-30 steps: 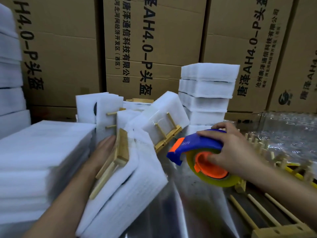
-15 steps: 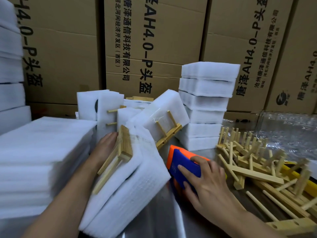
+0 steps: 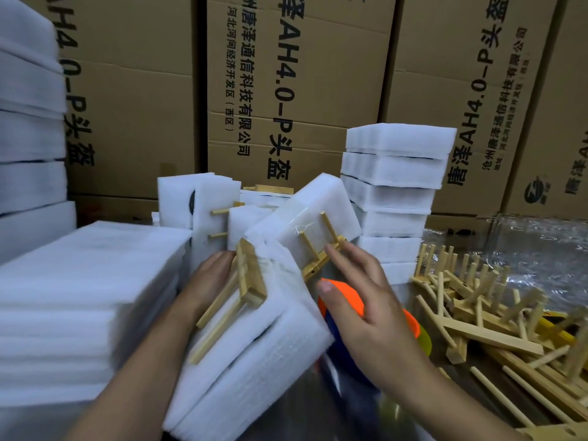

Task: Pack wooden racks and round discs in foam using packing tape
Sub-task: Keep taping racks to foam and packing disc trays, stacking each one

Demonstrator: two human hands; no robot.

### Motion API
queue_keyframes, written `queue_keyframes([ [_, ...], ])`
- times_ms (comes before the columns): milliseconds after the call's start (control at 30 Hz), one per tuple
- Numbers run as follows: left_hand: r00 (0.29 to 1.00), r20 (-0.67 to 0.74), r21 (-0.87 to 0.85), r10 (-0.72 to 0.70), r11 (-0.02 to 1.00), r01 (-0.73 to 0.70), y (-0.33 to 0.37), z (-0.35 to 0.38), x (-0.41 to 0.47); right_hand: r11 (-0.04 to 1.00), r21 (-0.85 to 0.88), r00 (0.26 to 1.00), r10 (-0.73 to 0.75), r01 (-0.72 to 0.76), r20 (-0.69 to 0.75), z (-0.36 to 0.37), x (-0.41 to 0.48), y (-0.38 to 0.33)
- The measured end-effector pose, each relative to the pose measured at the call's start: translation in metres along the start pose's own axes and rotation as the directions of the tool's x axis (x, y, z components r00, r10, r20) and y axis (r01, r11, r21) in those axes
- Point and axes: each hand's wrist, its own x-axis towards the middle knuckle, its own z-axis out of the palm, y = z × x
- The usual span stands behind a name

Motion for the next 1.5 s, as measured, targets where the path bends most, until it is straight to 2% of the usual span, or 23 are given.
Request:
queue_keyframes([
  [67,0.997,0.07,-0.053,0.031,0.998,-0.027,0.006,-0.003,-0.008,0.947,0.22,0.964,0.197,-0.235,0.181,0.014,0.021,-0.014],
  [100,0.994,0.102,-0.073,0.042,0.997,-0.034,0.01,-0.004,-0.014,0.906,0.246,0.917,0.268,-0.344,0.296,0.02,0.031,-0.019],
  [167,0.991,0.118,-0.037,0.066,0.997,-0.062,0.016,-0.007,-0.02,0.865,0.225,0.821,0.301,-0.449,0.486,0.028,0.036,-0.025],
  [200,0.99,0.117,-0.017,0.085,0.996,-0.083,0.018,-0.007,-0.022,0.852,0.212,0.79,0.312,-0.478,0.528,0.03,0.036,-0.026],
  [300,0.987,0.11,-0.022,0.12,0.993,-0.118,0.023,-0.006,-0.024,0.821,0.195,0.769,0.382,-0.537,0.512,0.028,0.04,-0.031],
  [467,0.997,0.075,-0.02,-0.007,1.0,0.008,0.025,-0.001,-0.021,0.815,0.16,0.686,0.343,-0.557,0.642,0.003,0.024,-0.03],
  [500,0.998,0.06,-0.05,-0.032,0.998,0.035,0.025,0.0,-0.021,0.809,0.175,0.684,0.335,-0.561,0.648,0.001,0.019,-0.029],
  [567,0.992,0.03,-0.261,-0.124,0.957,0.127,0.027,-0.001,-0.022,0.775,0.241,0.704,0.336,-0.584,0.626,0.0,0.011,-0.029],
  [667,0.966,0.062,-0.591,-0.249,0.771,0.237,0.026,-0.007,-0.019,0.741,0.337,0.772,0.368,-0.58,0.519,-0.006,0.007,-0.032],
  [733,0.954,0.06,-0.685,-0.295,0.683,0.254,0.019,-0.008,-0.014,0.749,0.37,0.816,0.386,-0.55,0.431,-0.021,0.011,-0.032],
  [800,0.951,0.062,-0.715,-0.304,0.651,0.255,0.011,-0.005,-0.013,0.728,0.447,0.85,0.394,-0.521,0.349,-0.041,0.019,-0.038],
  [833,0.951,0.059,-0.706,-0.302,0.661,0.253,0.007,0.0,-0.014,0.711,0.499,0.868,0.381,-0.495,0.318,-0.05,0.025,-0.043],
  [900,0.951,0.007,-0.613,-0.309,0.75,0.249,-0.001,0.01,-0.017,0.663,0.603,0.896,0.344,-0.443,0.28,-0.064,0.042,-0.055],
  [1033,0.94,-0.132,-0.474,-0.313,0.853,0.218,-0.015,0.028,-0.017,0.462,0.781,0.895,0.352,-0.42,0.273,-0.052,0.107,-0.067],
  [1100,0.957,-0.157,-0.337,-0.245,0.924,0.181,-0.02,0.032,-0.015,0.397,0.832,0.891,0.393,-0.388,0.228,-0.027,0.151,-0.063],
  [1167,0.97,-0.175,-0.198,-0.169,0.971,0.133,-0.026,0.034,-0.012,0.376,0.855,0.891,0.411,-0.357,0.192,0.004,0.193,-0.057],
  [1267,0.968,-0.235,-0.126,-0.088,0.99,0.059,-0.031,0.031,-0.006,0.332,0.866,0.877,0.43,-0.374,0.214,0.051,0.245,-0.044],
  [1367,0.949,-0.297,0.021,-0.106,0.993,0.117,-0.036,0.026,-0.004,0.316,0.862,0.849,0.482,-0.396,0.214,0.085,0.28,-0.026],
  [1500,0.957,-0.264,-0.02,-0.12,0.993,0.118,-0.036,0.024,-0.005,0.375,0.81,0.791,0.589,-0.451,0.168,0.112,0.292,-0.002],
])
